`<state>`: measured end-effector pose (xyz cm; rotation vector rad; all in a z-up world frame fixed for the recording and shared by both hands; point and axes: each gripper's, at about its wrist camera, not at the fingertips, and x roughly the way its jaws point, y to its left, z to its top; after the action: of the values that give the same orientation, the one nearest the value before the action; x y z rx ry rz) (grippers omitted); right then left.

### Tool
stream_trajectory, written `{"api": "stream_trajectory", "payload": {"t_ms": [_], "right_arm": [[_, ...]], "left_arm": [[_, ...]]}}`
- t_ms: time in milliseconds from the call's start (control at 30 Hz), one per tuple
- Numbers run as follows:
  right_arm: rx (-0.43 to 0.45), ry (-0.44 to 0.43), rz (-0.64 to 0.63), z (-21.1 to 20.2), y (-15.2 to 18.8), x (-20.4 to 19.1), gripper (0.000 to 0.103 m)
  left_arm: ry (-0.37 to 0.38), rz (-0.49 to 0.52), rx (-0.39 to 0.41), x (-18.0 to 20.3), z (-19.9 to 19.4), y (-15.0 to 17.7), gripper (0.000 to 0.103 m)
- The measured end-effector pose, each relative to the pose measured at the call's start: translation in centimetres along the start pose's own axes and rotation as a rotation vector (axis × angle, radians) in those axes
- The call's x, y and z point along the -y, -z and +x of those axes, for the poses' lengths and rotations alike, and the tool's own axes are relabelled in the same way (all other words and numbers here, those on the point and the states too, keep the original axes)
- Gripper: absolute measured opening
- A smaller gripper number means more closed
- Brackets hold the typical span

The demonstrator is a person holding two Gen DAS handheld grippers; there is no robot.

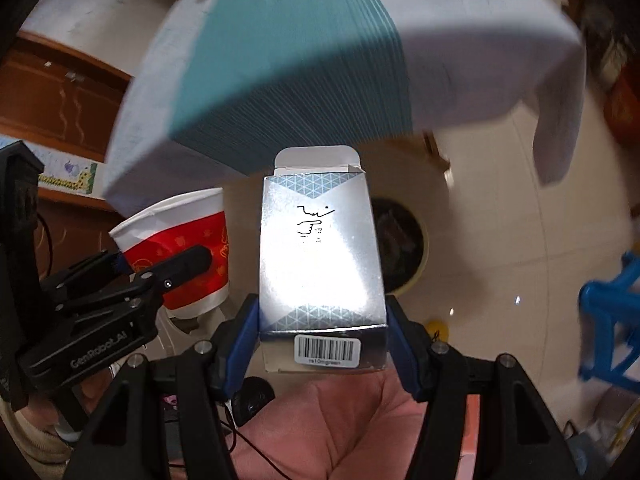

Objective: Collect trash
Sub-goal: 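Carry the paper cup and EARPLUGS box with both tools over the black bin, then open both tools to drop the cup and box into the bin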

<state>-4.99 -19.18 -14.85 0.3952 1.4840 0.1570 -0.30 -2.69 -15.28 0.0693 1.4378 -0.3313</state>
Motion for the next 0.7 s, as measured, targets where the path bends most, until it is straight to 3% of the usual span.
{"api": "stream_trajectory", "payload": {"t_ms": [300,367,433,500,567,700], "right_arm": [[-0.090,0.029,0.055,12.1,-0.5,7.6,0.060],[-0.097,0.040,0.060,14.8,-0.6,9.1,0.060],[-0.104,0.051,0.064,17.2,-0.6,10.4,0.060],[-0.111,0.052,0.075,19.3,-0.6,11.5,0.060],[-0.117,0.049,0.087,20.7,-0.6,12.1,0.060],[-0.105,0.027,0.098,22.5,-1.0,12.2,0.060]], "left_arm": [[-0.023,-0.037,-0.075,0.7,15.2,-0.5,0.050],[-0.031,-0.050,-0.106,0.5,18.5,-0.7,0.069],[-0.054,-0.069,-0.129,0.3,21.4,-0.8,0.076],[-0.071,-0.077,-0.135,0.0,23.0,-1.3,0.077],[-0.087,-0.076,-0.129,-0.1,24.3,-1.5,0.088],[-0.115,-0.047,-0.109,-0.7,24.7,-1.1,0.090]]}}
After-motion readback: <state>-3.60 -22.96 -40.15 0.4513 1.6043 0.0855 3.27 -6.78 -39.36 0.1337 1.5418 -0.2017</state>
